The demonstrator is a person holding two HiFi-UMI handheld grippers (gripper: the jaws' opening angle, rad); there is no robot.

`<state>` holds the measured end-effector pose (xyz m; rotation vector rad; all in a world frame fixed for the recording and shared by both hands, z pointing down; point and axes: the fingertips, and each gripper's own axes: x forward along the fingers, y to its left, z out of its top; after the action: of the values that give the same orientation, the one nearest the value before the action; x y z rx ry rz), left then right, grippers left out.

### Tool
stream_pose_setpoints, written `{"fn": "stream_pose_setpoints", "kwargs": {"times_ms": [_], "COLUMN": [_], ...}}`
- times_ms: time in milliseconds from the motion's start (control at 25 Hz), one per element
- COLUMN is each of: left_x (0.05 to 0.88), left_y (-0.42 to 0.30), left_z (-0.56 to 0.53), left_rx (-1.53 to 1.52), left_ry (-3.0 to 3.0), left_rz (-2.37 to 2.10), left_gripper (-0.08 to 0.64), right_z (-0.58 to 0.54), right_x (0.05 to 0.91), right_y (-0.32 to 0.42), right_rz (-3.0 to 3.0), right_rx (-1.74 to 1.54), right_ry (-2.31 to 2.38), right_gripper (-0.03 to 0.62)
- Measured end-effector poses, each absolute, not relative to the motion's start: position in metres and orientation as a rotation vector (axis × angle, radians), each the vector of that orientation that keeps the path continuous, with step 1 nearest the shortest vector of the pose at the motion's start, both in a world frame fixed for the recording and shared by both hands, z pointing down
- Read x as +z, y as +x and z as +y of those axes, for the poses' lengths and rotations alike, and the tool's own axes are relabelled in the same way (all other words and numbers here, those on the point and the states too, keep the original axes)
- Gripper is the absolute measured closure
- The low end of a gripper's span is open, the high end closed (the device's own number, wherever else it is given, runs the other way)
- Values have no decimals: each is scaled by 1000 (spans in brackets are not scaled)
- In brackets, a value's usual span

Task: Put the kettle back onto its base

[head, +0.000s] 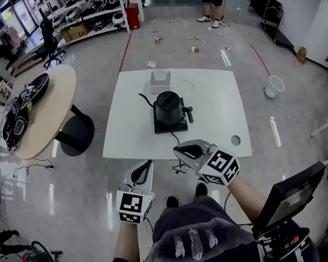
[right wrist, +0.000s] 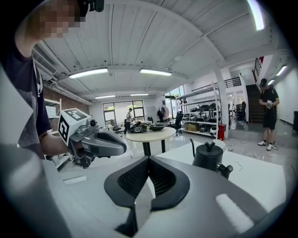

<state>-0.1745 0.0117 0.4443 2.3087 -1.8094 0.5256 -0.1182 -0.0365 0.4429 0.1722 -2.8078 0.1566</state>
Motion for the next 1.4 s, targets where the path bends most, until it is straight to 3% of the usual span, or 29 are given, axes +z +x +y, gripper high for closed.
{"fn": "stream_pose_setpoints", "kwargs": {"times_ms": [600, 1160, 1400], "left_x": [444, 435, 443], "left_y": [-142, 25, 63], "left_z": [25, 24, 37], "left_rx": [467, 540, 558], "left_ry": [2402, 2491, 2447], "left_rz": [-1672, -1554, -1594], "left_gripper": [560, 560, 560], "right_z": [0, 25, 33], "right_x": [436, 429, 440], "right_y": [-83, 63, 111], "right_rz": [-2797, -2868, -2869], "right_rx": [170, 226, 256], "right_ry": [310, 344, 305], "right_gripper": [591, 591, 591]}}
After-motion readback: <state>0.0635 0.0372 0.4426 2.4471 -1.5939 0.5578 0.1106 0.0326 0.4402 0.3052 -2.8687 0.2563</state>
